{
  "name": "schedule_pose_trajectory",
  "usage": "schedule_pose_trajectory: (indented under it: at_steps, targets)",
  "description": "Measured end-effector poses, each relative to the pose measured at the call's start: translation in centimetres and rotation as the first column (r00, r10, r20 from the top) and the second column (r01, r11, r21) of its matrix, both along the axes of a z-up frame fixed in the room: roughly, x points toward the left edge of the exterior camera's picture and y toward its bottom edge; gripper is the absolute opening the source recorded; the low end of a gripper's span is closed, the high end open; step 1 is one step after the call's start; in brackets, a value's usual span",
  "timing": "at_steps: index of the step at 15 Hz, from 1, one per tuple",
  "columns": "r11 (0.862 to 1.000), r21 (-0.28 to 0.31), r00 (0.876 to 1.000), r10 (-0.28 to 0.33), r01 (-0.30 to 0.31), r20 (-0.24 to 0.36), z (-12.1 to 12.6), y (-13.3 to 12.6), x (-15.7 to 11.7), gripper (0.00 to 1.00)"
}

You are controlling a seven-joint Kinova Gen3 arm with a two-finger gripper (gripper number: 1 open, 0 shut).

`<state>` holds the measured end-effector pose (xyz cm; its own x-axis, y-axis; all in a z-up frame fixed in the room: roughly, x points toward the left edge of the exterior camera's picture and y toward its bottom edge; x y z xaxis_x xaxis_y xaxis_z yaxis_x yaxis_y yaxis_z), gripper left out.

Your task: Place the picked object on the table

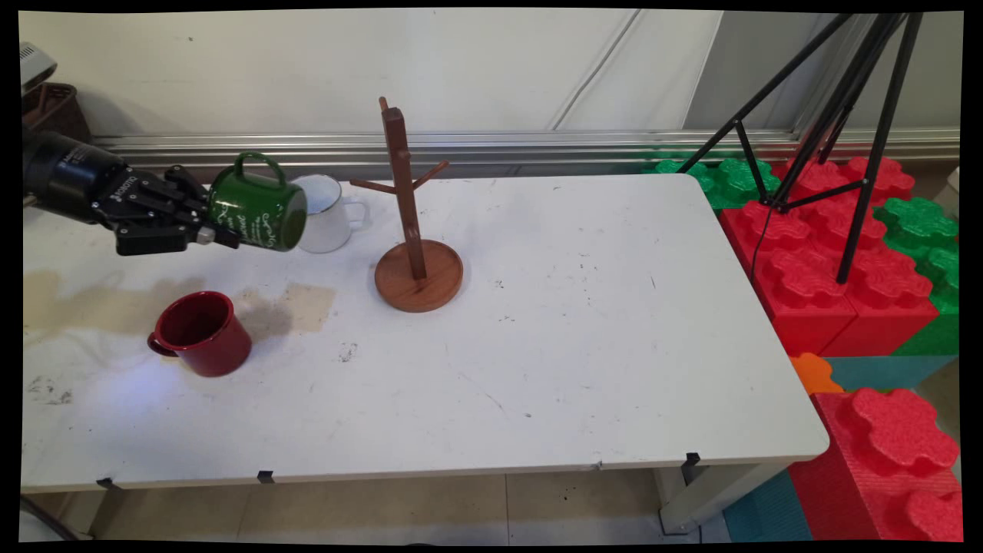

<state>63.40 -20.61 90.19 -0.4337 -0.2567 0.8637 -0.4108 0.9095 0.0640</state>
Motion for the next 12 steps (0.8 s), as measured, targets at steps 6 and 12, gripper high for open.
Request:
schedule_pose_trajectory:
  at_steps: [6, 12]
  targets:
    - [1.000, -0.019, 0.992, -0.009, 0.011, 0.126, -0.2, -0.4, 2.5, 0.00]
    - [0.999, -0.035, 0.959, 0.009, 0.001, 0.284, -1.0, -1.3, 5.2, 0.00]
